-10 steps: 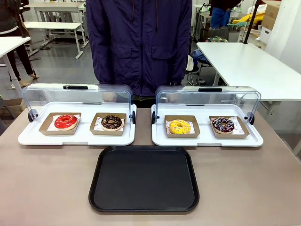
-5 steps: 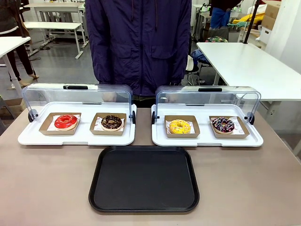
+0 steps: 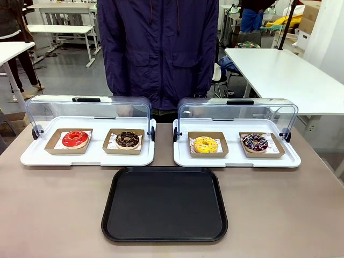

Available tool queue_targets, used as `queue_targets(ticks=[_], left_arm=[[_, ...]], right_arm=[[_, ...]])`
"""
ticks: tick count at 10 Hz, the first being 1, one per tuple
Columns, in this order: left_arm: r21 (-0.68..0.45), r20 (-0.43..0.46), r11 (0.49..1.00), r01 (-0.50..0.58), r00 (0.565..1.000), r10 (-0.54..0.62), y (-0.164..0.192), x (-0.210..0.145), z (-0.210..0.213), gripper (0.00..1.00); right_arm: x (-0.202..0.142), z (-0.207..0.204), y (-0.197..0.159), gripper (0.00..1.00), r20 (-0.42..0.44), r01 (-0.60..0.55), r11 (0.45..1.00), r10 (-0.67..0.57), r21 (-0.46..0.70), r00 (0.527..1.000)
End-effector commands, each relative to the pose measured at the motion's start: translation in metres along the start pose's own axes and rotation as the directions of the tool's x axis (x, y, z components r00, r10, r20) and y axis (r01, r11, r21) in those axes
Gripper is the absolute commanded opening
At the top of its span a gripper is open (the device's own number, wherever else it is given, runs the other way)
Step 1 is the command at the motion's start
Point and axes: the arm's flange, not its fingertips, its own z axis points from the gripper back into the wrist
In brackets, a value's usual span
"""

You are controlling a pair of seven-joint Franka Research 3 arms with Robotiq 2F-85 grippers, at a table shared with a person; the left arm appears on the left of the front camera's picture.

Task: Move the third donut from the left to the tray.
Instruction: Pick up the Paper togo box containing the Donut indicated by the person and place it on the Handle tray.

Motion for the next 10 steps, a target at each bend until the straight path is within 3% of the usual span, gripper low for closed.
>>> queue_targets(ticks=[1, 10], left_arm=[[-0.003, -0.002, 1.000, 0.007, 1.000, -0.008, 0.0009, 0.0012, 0.0019, 1.00], [-0.003, -0.002, 1.000, 0.007, 1.000, -0.008, 0.0009, 0.0012, 0.0019, 1.00]], right_arm=[[0.0010, -0.0010, -0.0024, 1.00, 0.025, -0.021, 1.000, 0.021, 0.000, 0.999], [0.0010, -0.0010, -0.0024, 1.00, 0.025, -0.021, 1.000, 0.021, 0.000, 0.999]])
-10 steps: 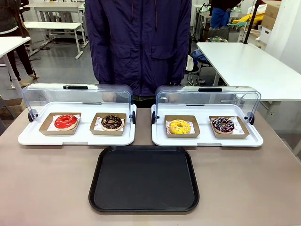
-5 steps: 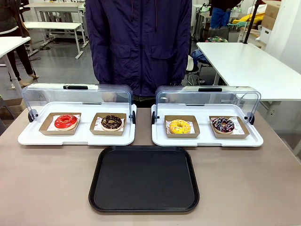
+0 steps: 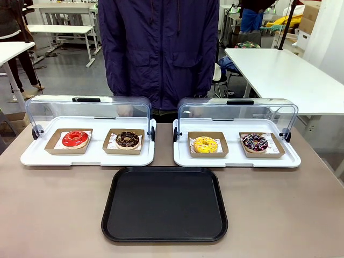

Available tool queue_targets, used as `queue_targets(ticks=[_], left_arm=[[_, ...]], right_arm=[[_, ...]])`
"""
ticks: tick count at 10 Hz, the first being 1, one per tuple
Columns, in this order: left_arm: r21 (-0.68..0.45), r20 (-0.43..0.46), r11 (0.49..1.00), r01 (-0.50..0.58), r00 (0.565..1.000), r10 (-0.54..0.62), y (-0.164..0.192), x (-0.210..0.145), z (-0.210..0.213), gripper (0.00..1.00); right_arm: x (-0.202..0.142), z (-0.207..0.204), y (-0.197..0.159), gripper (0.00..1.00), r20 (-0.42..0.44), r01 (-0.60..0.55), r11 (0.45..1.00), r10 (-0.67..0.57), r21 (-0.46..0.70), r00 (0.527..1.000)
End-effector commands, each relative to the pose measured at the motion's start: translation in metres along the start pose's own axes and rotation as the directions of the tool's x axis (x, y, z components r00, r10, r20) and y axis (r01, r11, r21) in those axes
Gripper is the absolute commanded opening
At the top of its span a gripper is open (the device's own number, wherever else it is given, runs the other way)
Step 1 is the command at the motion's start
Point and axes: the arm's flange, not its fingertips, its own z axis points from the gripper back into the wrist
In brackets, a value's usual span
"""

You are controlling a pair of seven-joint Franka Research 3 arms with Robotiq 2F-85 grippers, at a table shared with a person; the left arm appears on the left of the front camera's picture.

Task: Move the third donut from the left to the tray.
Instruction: Pick up the Paper togo box containing the Donut indicated by the person and place it on the Handle tray.

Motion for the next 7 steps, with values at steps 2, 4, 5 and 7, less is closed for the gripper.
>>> queue_targets(ticks=[2, 4, 5, 7], left_arm=[[-0.003, -0.002, 1.000, 0.007, 1.000, -0.008, 0.0009, 0.0012, 0.0019, 1.00], [-0.003, -0.002, 1.000, 0.007, 1.000, -0.008, 0.0009, 0.0012, 0.0019, 1.00], [-0.003, -0.002, 1.000, 0.007, 1.000, -0.008, 0.0009, 0.0012, 0.0019, 1.00], [-0.003, -0.002, 1.000, 0.007, 1.000, -0.008, 0.0009, 0.0012, 0.0019, 1.00]], right_arm=[[0.0010, -0.0010, -0.0024, 1.00, 0.025, -0.021, 1.000, 0.021, 0.000, 0.999], [0.0010, -0.0010, -0.0024, 1.00, 0.025, -0.021, 1.000, 0.021, 0.000, 0.999], [0.0010, -0.0010, -0.0024, 1.00, 0.025, -0.021, 1.000, 0.021, 0.000, 0.999], [0.0010, -0.0010, -0.0024, 1.00, 0.025, -0.021, 1.000, 0.021, 0.000, 0.999]])
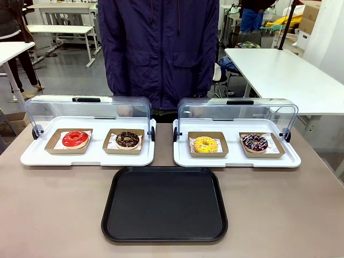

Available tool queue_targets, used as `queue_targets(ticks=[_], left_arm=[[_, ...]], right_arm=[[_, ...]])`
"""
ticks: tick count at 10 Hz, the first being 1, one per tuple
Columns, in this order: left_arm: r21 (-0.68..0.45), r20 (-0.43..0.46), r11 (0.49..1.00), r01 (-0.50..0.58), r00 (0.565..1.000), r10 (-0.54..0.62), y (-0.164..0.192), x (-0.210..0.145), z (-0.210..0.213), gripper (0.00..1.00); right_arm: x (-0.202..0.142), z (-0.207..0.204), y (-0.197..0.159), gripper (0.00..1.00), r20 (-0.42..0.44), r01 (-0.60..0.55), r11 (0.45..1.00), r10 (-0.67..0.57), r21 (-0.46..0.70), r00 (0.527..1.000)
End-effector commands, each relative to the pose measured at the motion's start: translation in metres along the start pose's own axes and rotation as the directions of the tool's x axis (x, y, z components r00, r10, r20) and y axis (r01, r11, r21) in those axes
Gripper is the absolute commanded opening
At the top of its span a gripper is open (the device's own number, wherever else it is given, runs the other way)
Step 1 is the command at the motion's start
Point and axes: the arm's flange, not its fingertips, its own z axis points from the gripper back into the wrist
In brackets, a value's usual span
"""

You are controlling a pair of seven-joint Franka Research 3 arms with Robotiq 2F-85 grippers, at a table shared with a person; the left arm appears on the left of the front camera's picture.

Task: Move the third donut from the left to the tray.
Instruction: Pick up the Paper togo box containing the Donut indicated by the person and place it on the Handle tray.

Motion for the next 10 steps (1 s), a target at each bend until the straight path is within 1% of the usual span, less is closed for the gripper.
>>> queue_targets(ticks=[1, 10], left_arm=[[-0.003, -0.002, 1.000, 0.007, 1.000, -0.008, 0.0009, 0.0012, 0.0019, 1.00], [-0.003, -0.002, 1.000, 0.007, 1.000, -0.008, 0.0009, 0.0012, 0.0019, 1.00]], right_arm=[[0.0010, -0.0010, -0.0024, 1.00, 0.025, -0.021, 1.000, 0.021, 0.000, 0.999], [0.0010, -0.0010, -0.0024, 1.00, 0.025, -0.021, 1.000, 0.021, 0.000, 0.999]])
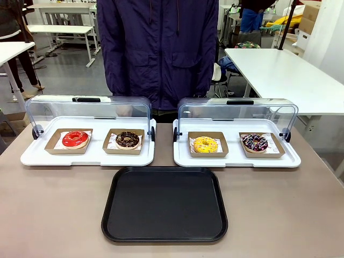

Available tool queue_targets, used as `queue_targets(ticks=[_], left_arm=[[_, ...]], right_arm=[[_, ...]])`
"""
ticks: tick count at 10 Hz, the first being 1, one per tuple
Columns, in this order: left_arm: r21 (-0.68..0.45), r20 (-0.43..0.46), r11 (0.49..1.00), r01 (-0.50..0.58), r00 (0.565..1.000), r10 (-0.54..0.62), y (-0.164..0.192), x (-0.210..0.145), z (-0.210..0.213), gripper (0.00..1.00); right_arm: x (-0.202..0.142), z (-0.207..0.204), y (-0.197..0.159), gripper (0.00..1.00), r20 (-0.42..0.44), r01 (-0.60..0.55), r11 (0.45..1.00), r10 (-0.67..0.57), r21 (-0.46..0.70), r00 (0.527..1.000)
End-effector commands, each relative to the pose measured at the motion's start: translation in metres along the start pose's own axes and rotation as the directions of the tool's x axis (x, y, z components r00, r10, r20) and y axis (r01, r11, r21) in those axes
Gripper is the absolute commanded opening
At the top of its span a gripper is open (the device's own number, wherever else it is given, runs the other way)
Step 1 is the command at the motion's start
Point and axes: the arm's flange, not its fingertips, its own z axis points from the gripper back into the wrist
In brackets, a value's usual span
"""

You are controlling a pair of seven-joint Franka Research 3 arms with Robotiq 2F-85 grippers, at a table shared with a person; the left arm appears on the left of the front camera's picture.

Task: Move the third donut from the left to the tray.
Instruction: Pick up the Paper togo box containing the Donut indicated by the person and place it on the Handle tray.

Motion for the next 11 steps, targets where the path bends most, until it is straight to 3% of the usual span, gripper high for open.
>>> queue_targets(ticks=[1, 11], left_arm=[[-0.003, -0.002, 1.000, 0.007, 1.000, -0.008, 0.0009, 0.0012, 0.0019, 1.00], [-0.003, -0.002, 1.000, 0.007, 1.000, -0.008, 0.0009, 0.0012, 0.0019, 1.00]], right_arm=[[0.0010, -0.0010, -0.0024, 1.00, 0.025, -0.021, 1.000, 0.021, 0.000, 0.999], [0.0010, -0.0010, -0.0024, 1.00, 0.025, -0.021, 1.000, 0.021, 0.000, 0.999]])
